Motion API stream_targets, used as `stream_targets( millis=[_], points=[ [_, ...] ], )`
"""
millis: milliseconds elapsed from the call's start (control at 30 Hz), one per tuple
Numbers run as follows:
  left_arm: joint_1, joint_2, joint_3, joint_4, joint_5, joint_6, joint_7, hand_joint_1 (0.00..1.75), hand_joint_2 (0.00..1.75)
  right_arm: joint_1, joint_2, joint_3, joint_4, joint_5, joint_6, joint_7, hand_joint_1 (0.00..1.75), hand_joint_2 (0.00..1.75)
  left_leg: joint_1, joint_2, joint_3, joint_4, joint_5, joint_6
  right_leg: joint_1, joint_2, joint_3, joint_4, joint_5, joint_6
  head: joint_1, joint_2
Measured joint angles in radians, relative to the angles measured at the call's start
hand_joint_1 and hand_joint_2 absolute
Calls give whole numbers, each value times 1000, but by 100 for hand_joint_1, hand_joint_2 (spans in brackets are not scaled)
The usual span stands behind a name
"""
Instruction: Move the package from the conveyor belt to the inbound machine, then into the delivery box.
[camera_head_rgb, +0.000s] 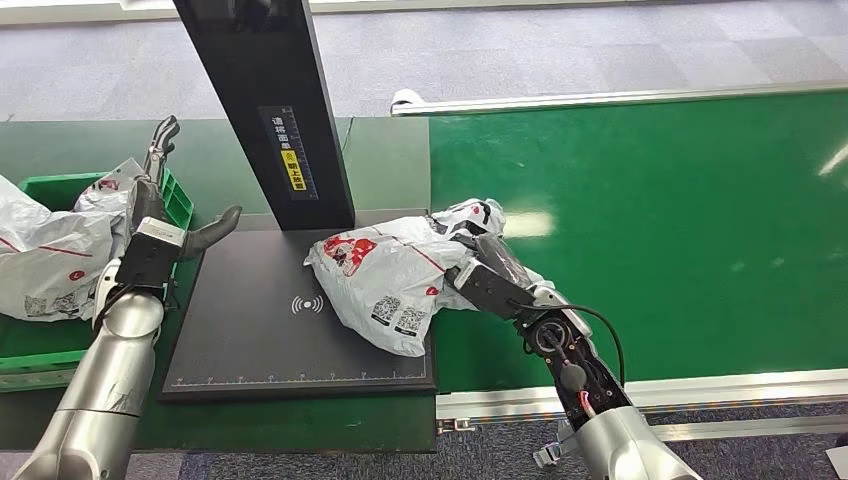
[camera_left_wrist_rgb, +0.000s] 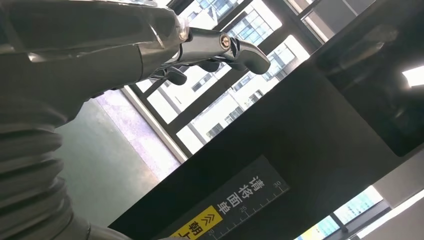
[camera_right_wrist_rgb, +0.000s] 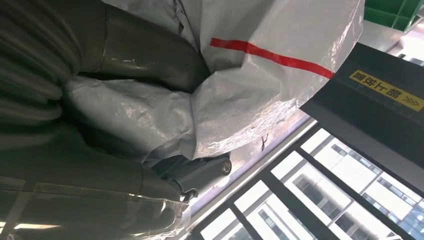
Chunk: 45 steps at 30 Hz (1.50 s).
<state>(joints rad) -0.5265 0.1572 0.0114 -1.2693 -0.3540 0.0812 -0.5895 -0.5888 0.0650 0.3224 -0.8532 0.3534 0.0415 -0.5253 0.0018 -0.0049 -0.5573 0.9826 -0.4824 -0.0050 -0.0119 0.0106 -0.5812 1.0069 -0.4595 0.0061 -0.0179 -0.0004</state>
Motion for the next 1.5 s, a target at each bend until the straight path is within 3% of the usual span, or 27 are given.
stream_targets(
  millis=[167, 367, 700, 733, 833, 867, 1167, 1333, 1500],
  points=[
    [-1, 0, 8, 2, 79, -101, -4, 0, 175, -6, 22, 16, 14, -32, 30, -5, 175, 175, 0, 1, 0, 0, 0, 0, 0, 0, 0, 0, 0, 0, 0, 0],
    [-13, -9, 20, 12, 257, -311, -5, 0, 175, -25, 124, 77, 33, -80, 77, -6, 175, 175, 2, 2, 0, 0, 0, 0, 2, 1, -1, 0, 0, 0, 0, 0],
    [-16, -46, 52, 21, 322, -377, 10, 0, 175, -58, 230, 186, 38, -147, 114, 19, 175, 175, 2, 1, -1, 0, 0, -1, 2, 1, -1, 0, 0, 0, 0, 0],
    [-16, -50, 56, 21, 322, -377, 13, 0, 175, -60, 235, 196, 37, -151, 116, 23, 166, 175, 2, 1, -1, 0, 0, -1, 2, 1, -1, 0, 0, 0, 0, 0],
    [-16, -60, 65, 21, 320, -377, 18, 0, 175, -64, 246, 221, 37, -157, 120, 31, 35, 175, 2, 1, -1, 0, 0, -1, 2, 1, -1, 0, 0, 0, 0, 0],
    [-15, -62, 67, 21, 320, -377, 19, 0, 175, -64, 248, 227, 38, -157, 120, 32, 0, 175, 2, 1, -1, 0, 0, -1, 2, 1, -1, 0, 0, 0, 0, 0],
    [-13, -72, 83, 21, 308, -376, 40, 0, 175, -57, 229, 229, 93, -197, 80, 22, 0, 175, 2, 1, -1, 0, 0, -1, 2, 1, -1, 0, 0, 0, 0, 0],
    [23, -49, 93, 8, 308, -385, 43, 0, 175, 33, 146, 172, 113, -232, 59, -24, 0, 175, 1, 0, -1, 0, -1, -1, 2, 1, -1, -1, 0, 0, 0, 0],
    [96, -6, 93, -13, 293, -403, 26, 0, 175, 232, 36, 38, 13, -264, 59, -50, 0, 175, 1, -2, -1, 0, -2, -1, 2, -1, -1, -1, -2, 0, 0, 0]
  ],
)
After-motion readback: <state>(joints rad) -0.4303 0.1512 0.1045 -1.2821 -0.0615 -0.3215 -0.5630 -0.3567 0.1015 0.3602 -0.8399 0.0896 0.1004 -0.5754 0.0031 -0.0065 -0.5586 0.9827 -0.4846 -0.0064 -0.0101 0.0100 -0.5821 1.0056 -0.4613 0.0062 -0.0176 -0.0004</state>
